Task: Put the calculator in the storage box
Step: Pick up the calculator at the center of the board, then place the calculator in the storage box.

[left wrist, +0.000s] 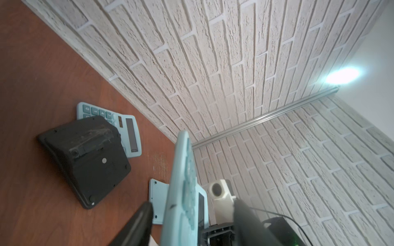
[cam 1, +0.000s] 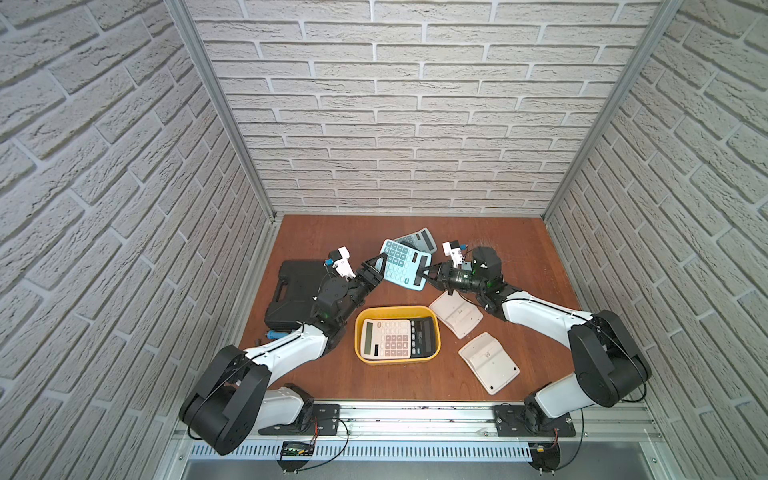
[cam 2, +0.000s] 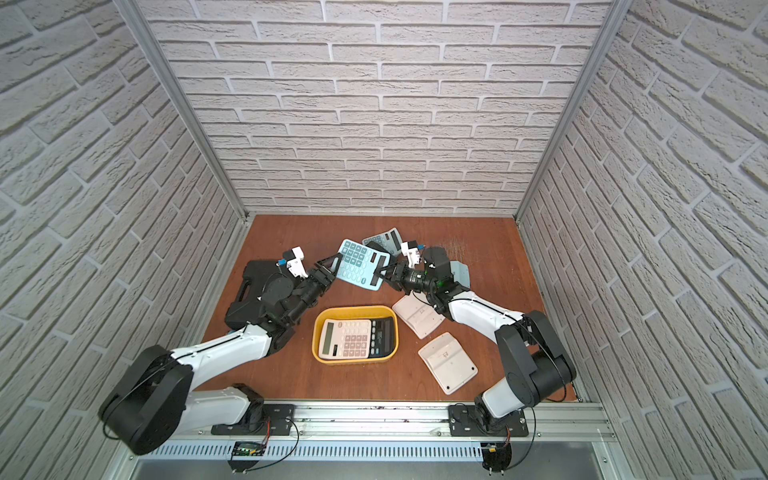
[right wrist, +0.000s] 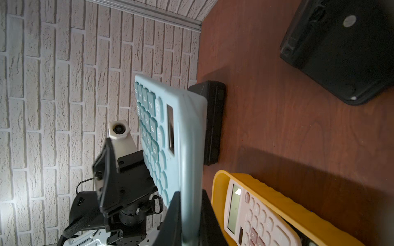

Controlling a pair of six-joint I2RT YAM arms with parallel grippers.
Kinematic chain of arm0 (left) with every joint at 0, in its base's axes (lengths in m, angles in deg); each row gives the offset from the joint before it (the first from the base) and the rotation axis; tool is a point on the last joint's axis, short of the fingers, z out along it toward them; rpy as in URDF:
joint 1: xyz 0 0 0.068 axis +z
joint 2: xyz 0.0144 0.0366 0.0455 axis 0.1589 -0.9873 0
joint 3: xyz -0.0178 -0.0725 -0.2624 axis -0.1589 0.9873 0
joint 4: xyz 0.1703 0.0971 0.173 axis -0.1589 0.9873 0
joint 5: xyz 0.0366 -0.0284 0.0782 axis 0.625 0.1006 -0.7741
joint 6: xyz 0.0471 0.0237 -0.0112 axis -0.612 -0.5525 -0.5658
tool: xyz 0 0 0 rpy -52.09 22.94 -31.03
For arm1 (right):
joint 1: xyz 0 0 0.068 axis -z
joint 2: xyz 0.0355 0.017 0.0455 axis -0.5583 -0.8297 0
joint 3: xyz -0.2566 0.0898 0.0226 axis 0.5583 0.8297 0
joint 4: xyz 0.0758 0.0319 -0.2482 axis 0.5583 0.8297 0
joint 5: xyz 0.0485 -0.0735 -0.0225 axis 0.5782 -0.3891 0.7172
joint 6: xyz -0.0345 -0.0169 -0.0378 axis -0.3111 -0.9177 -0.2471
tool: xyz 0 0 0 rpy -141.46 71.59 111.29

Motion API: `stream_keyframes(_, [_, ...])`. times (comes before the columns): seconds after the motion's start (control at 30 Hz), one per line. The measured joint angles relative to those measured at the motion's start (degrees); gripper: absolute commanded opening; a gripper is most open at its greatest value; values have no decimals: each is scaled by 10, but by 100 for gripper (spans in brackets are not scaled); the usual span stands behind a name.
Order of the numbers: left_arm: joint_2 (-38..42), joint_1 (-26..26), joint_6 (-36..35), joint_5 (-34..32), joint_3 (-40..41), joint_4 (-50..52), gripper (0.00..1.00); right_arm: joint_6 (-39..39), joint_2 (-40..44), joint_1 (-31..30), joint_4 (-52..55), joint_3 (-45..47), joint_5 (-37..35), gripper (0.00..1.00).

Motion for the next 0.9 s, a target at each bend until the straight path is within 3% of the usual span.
stream_keyframes(0.27, [200, 13, -84, -55, -5, 272, 98, -82, 52, -2, 195, 0, 8, 3])
stream_keyframes(0.4, [248, 24, -127, -78, -16, 399, 98, -123, 65, -6, 257, 14, 16, 3])
stream_keyframes(0.6, [238, 39, -157, -80, -16, 499, 98, -173, 73, -31, 327, 33, 14, 3])
stream_keyframes(0.9, [165, 45, -159, -51, -16, 505, 98, -212, 93, -59, 384, 66, -38, 3])
